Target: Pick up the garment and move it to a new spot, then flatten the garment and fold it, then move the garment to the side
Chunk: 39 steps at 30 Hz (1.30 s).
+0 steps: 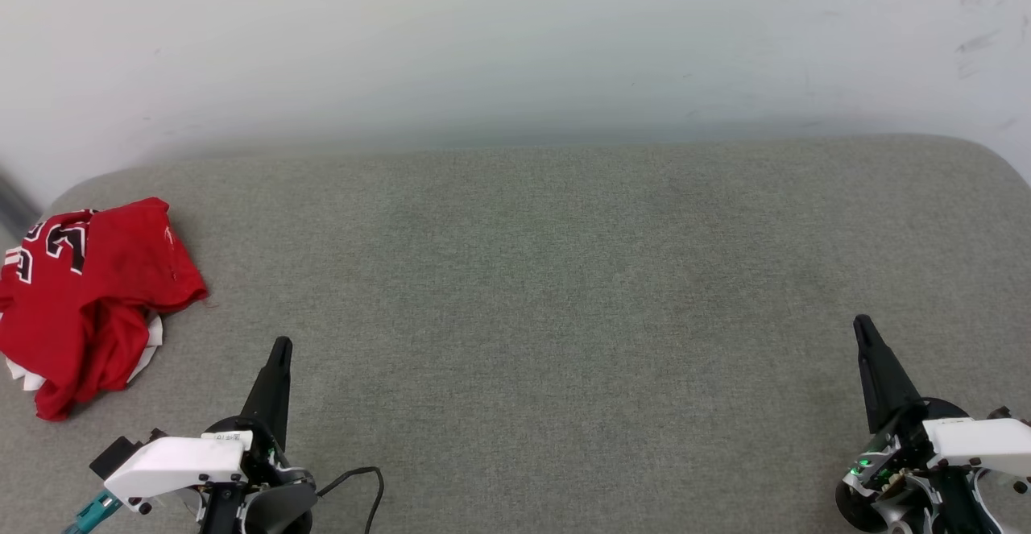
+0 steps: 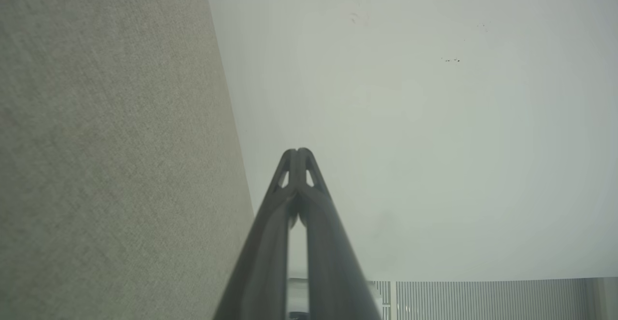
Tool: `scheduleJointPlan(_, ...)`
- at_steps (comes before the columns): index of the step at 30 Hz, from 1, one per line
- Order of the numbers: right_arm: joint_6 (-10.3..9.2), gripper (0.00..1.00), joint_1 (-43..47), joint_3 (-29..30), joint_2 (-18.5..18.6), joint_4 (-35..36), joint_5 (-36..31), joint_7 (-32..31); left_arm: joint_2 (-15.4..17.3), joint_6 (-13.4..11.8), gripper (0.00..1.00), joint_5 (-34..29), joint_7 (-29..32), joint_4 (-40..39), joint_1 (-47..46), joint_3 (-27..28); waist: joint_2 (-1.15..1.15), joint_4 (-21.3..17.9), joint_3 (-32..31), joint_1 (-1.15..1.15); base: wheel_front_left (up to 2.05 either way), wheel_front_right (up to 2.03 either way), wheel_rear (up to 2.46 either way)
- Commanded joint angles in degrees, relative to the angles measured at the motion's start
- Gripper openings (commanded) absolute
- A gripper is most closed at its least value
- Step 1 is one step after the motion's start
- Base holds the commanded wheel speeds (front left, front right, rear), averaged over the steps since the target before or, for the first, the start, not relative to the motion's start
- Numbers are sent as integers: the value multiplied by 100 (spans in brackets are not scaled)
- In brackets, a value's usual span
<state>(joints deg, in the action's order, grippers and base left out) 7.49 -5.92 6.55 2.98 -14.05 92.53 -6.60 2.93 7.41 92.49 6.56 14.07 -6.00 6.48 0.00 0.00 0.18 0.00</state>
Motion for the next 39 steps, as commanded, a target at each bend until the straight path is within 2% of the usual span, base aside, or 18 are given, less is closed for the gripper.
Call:
scheduleJointPlan(1, 0, 0, -57, -3, -24, -4, -24, -4, -5, 15, 0, -18, 10, 5, -48, 11, 0, 0, 0, 0, 0, 0, 0)
scheduleJointPlan(31, 0, 0, -57, -3, -24, -4, -24, -4, -5, 15, 0, -17, 9, 5, -48, 10, 0, 0, 0, 0, 0, 0, 0)
scheduleJointPlan(32, 0, 100, 1, -1, 0, -3, 0, 1, 0, -1, 100, -1, -1, 5, 1, -1, 0, 0, 0, 0, 0, 0, 0)
scheduleJointPlan(39, -1, 100, 189, -87, -3, -127, -38, 99, -25, -3, 100, -47, -109, 132, 202, -59, 0, -1, 5, 0, 0, 0, 0)
